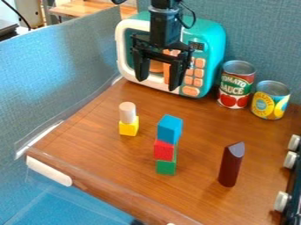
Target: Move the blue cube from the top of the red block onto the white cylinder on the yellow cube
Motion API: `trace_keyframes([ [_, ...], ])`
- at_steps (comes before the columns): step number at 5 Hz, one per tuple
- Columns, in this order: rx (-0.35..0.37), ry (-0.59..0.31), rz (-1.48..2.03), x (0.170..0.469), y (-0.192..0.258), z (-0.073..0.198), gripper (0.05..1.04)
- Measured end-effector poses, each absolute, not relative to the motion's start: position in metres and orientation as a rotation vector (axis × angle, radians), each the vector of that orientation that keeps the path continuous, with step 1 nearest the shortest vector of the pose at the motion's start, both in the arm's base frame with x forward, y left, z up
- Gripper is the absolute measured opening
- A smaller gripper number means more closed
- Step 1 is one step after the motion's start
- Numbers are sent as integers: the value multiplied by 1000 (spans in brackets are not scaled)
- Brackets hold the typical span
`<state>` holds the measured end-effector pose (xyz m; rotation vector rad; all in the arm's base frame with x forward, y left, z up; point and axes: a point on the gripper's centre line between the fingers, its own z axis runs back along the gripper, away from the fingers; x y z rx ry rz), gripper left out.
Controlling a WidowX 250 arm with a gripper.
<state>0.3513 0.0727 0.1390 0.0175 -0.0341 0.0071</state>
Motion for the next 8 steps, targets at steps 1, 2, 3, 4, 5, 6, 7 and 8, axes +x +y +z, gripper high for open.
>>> trace_keyframes([
  [1, 5, 7, 6, 350, 72, 124, 1001],
  [2, -21, 21, 3, 344, 66, 111, 1001],
  [3, -36, 22, -1, 338, 63, 107, 1001],
  [4, -35, 4, 1, 335, 61, 109, 1001],
  [5, -39, -23, -8, 334, 51, 114, 1001],
  [6, -37, -11, -22, 332, 42, 107, 1001],
  [7, -30, 9, -80, 329, 22, 103, 1001],
  [8, -7, 29, -69, 327, 18, 101, 1001],
])
